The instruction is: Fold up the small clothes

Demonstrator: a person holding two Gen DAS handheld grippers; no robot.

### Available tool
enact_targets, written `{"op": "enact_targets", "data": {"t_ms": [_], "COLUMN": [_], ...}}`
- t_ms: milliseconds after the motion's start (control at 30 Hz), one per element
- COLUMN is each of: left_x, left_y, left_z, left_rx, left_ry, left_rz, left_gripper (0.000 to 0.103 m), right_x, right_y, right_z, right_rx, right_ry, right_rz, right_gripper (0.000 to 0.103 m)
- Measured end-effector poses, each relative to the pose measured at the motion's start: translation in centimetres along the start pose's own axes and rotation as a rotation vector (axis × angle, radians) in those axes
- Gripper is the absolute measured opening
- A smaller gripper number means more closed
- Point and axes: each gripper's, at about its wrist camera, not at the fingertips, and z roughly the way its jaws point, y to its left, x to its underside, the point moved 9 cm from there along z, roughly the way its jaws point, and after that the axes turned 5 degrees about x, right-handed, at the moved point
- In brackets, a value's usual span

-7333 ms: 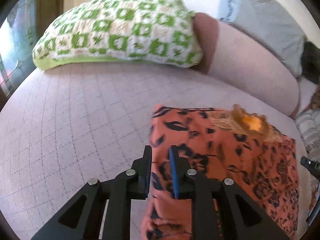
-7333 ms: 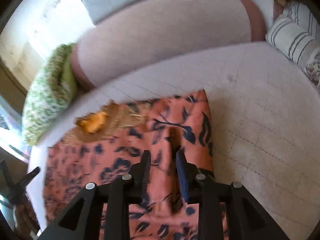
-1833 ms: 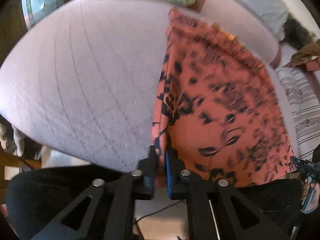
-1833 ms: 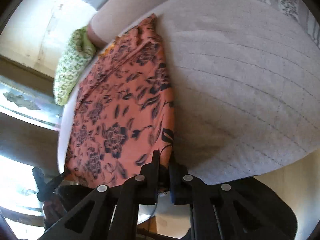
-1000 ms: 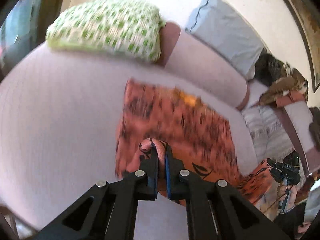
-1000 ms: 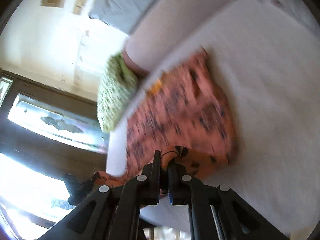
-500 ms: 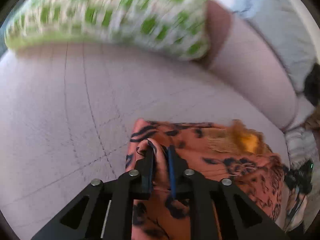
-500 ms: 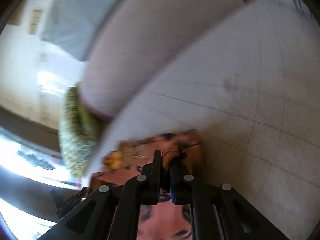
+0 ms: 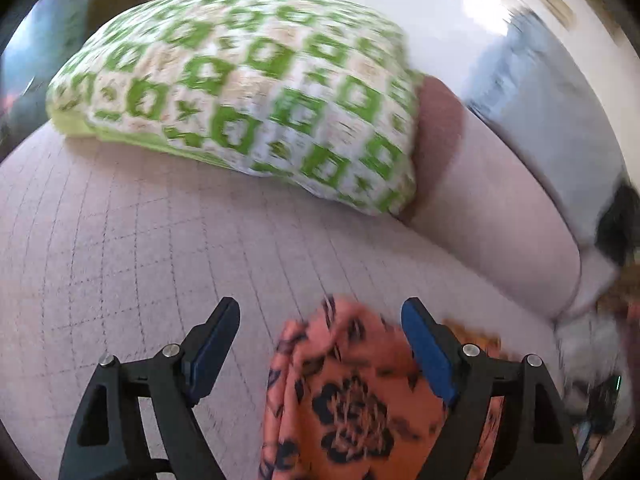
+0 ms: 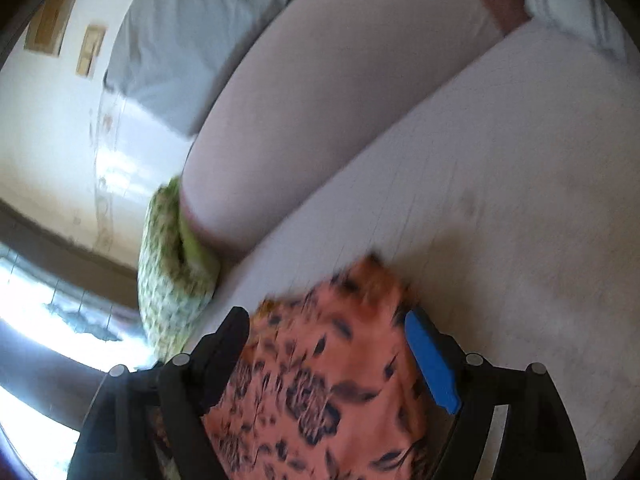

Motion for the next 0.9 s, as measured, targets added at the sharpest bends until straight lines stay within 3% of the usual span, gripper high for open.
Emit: {"op": "enact_targets", "data": {"t_ms": [67, 133, 167, 233, 267, 300, 367, 500, 567, 600, 667, 800, 900], "left_x": [1.9, 3.9, 4.8, 7.7, 8.7, 9.0, 8.3, 8.0, 9.4, 10.8, 13.3, 13.2, 15.1], "left_y": [-0.9, -1.7, -1.8, -1.2, -0.3, -0.2, -0.9, -1.6, -1.0, 0.0, 2.3, 2.7, 3.5], "left_z": [-0.6, -0.1, 0.5, 3.6, 4.7, 5.0, 3.2, -1.2, -2.2, -1.7, -0.6, -5.3, -6.4], "left_rx": [0.014, 0.040, 0.034, -0.014, -0.061, -0.081, -0.106, -0.045, -0.046, -0.073, -0.162, -0.099, -0.043], "left_ry": [0.024, 0.051, 0.069, 0.193, 0.243, 0.224, 0.151, 0.046, 0.059, 0.108, 0.231, 0.093, 0.139], "left_rz": [0.071, 0.123, 0.131, 0.154, 0.148, 0.164, 0.202, 0.185, 0.175, 0.165, 0.155, 0.124, 0.060], "left_gripper": [0.083, 0.083, 0.084, 0.084, 0.083, 0.083, 0.083, 0.084, 0.087, 0.087, 0.087, 0.087, 0.087], "right_x": [2.4, 3.6, 3.6, 2.7, 2.5, 2.4, 2.8, 5.9, 8.5, 9.9, 11.5, 10.9, 12.3], "right_y": [1.1, 1.4, 1.0, -1.4, -2.0, -2.0, -0.7, 2.8, 3.1, 2.6, -0.2, 0.5, 2.0], "right_z": [1.4, 2.7, 3.5, 5.0, 5.3, 4.9, 3.9, 0.5, -0.4, 0.0, 1.7, 0.4, -2.4], "right_rx": [-0.025, -0.026, 0.013, 0.114, 0.080, 0.072, 0.092, 0.011, -0.025, -0.028, 0.082, 0.046, 0.078], "right_ry": [0.086, 0.123, 0.116, 0.074, 0.064, 0.044, 0.048, 0.069, 0.099, 0.130, 0.178, 0.100, 0.047], "right_rz": [-0.063, -0.097, -0.115, -0.056, 0.018, 0.058, 0.021, -0.083, -0.099, -0.102, -0.099, -0.051, -0.179], "right_gripper": [0.083, 0.083, 0.082, 0.082, 0.082, 0.082, 0.082, 0.082, 0.084, 0.085, 0.084, 0.084, 0.084]}}
